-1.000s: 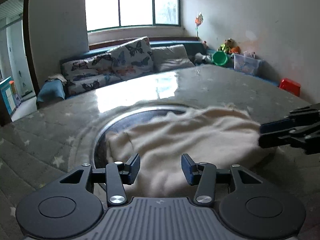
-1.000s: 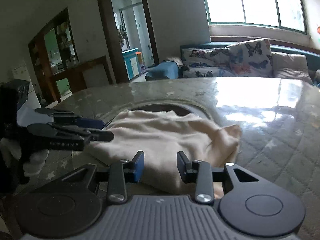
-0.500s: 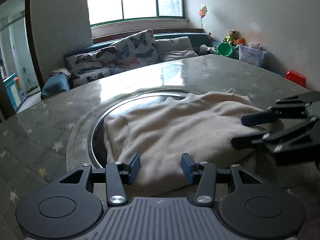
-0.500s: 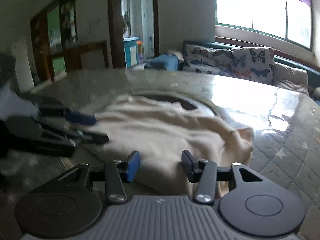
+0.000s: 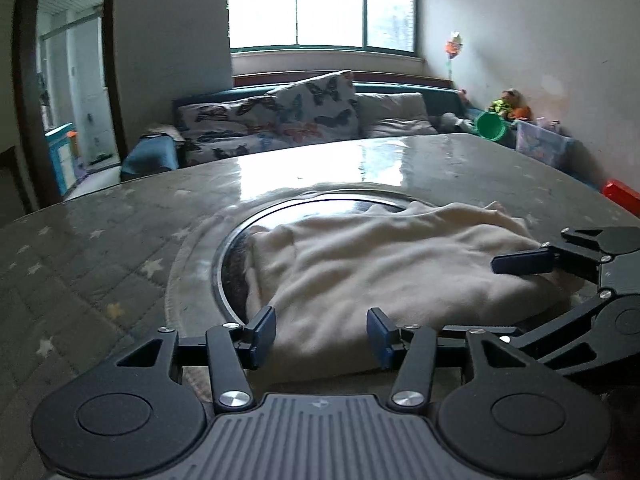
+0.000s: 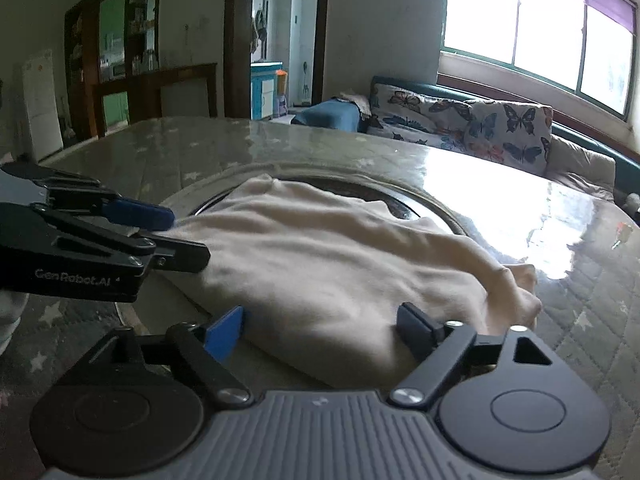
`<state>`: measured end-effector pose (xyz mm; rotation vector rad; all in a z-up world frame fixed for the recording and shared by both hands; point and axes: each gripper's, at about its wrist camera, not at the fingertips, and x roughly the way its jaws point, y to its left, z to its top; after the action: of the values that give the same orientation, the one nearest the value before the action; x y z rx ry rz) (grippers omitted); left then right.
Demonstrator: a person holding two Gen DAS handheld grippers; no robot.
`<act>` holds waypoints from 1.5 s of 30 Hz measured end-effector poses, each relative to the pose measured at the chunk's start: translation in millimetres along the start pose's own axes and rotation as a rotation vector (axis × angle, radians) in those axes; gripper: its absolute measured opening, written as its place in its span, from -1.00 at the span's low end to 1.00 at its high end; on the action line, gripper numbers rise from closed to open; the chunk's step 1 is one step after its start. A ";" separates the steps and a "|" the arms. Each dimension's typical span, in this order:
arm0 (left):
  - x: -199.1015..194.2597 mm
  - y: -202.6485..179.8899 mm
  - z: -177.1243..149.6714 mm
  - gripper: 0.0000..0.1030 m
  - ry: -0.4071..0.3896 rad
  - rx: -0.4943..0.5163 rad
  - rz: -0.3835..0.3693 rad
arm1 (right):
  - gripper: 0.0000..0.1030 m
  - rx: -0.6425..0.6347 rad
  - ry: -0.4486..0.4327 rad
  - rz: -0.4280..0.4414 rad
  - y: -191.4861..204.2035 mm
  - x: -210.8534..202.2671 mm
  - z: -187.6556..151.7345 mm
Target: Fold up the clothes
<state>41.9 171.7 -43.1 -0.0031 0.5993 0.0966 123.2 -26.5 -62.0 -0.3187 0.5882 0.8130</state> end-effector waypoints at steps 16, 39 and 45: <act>-11.4 9.4 -14.2 0.29 0.020 -0.089 0.080 | 1.00 -0.031 0.040 0.028 1.4 4.6 -2.4; 20.3 13.1 20.1 -0.20 0.074 -0.108 -0.029 | 1.00 -0.030 0.047 0.030 0.2 4.3 -2.3; 18.4 6.7 43.6 -0.20 0.026 -0.092 -0.060 | 1.00 -0.030 0.049 0.029 2.0 4.8 -2.8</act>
<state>81.0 181.3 -17.3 -0.1118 0.6201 0.0657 123.4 -23.7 -67.2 -0.3588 0.6279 0.8448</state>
